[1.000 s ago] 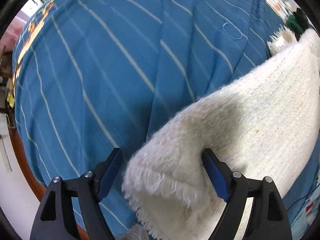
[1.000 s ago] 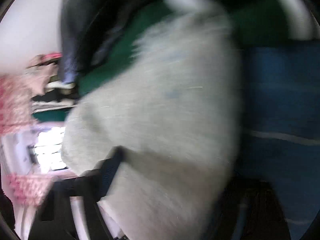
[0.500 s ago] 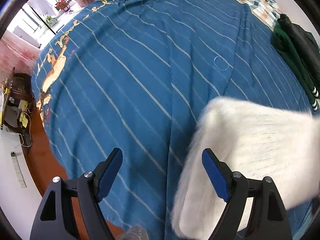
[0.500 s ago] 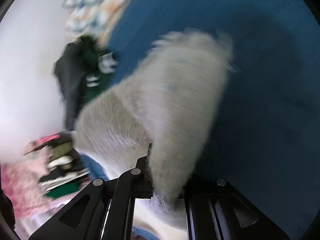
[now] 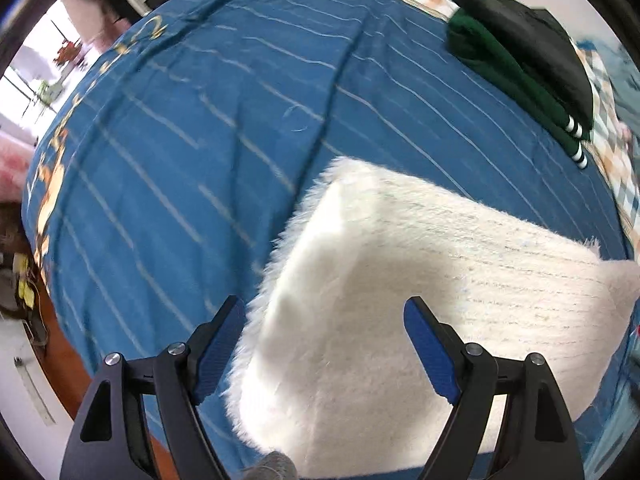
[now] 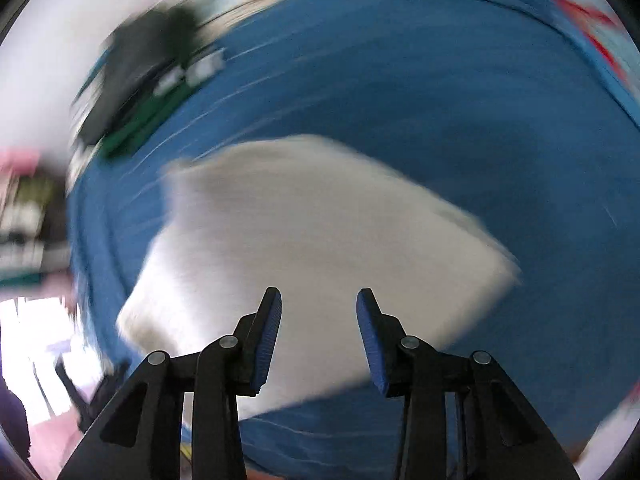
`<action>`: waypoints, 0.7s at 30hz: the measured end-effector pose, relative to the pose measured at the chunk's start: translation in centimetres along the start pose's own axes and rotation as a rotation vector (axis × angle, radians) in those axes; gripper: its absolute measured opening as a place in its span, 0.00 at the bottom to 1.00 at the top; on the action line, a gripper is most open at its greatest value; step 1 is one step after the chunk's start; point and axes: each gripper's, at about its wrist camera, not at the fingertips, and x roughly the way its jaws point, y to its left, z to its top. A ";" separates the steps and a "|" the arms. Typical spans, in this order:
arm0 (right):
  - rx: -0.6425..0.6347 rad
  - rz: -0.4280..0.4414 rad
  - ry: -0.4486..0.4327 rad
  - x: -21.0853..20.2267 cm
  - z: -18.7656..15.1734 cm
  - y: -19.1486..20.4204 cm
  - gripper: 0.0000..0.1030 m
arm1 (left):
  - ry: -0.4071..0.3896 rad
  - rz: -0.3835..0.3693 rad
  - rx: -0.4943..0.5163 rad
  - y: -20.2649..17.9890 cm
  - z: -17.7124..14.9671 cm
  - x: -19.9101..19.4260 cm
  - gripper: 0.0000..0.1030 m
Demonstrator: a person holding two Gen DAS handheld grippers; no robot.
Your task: Fold large clothes
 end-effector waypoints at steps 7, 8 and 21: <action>-0.069 -0.098 0.073 15.6 12.5 7.3 0.39 | 0.036 0.019 -0.091 2.6 -0.6 0.4 0.80; -0.074 -0.111 0.059 15.4 13.3 7.5 0.39 | 0.054 0.019 -0.130 3.8 -1.5 0.1 0.79; -0.040 -0.051 0.009 6.4 6.2 5.4 0.64 | 0.166 -0.117 -0.123 3.2 -7.2 4.2 0.64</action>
